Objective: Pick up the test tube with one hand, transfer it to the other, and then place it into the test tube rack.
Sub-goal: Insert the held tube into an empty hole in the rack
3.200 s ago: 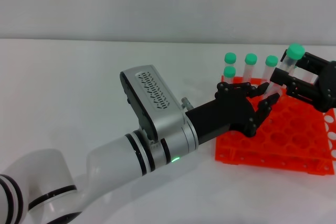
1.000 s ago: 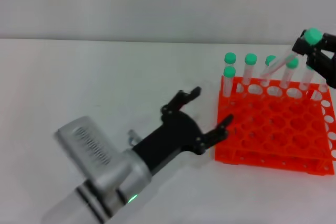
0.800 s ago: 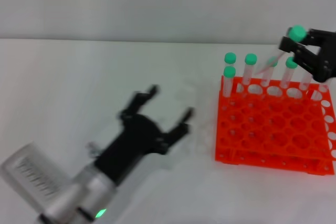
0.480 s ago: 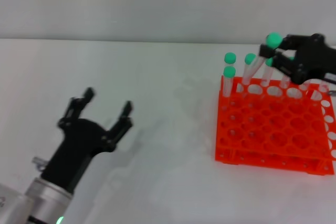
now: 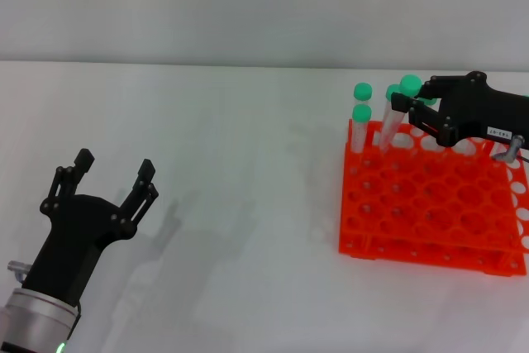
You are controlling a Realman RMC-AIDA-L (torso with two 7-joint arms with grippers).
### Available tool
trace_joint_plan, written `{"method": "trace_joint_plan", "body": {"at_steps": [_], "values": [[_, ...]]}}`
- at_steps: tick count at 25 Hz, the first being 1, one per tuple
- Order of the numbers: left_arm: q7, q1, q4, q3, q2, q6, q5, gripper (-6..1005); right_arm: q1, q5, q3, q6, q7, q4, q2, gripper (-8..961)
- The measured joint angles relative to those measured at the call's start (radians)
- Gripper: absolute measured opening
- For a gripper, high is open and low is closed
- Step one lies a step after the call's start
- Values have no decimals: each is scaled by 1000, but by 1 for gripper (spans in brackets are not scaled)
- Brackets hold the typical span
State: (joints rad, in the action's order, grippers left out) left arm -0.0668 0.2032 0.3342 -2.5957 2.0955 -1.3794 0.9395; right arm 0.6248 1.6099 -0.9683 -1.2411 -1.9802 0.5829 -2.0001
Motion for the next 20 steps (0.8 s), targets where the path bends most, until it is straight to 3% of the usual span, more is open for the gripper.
{"method": "trace_joint_plan", "body": {"at_steps": [20], "values": [[-10,4,-3,2,0,-1,1,870,11,-37,-20,45,36,0,0,219]]}}
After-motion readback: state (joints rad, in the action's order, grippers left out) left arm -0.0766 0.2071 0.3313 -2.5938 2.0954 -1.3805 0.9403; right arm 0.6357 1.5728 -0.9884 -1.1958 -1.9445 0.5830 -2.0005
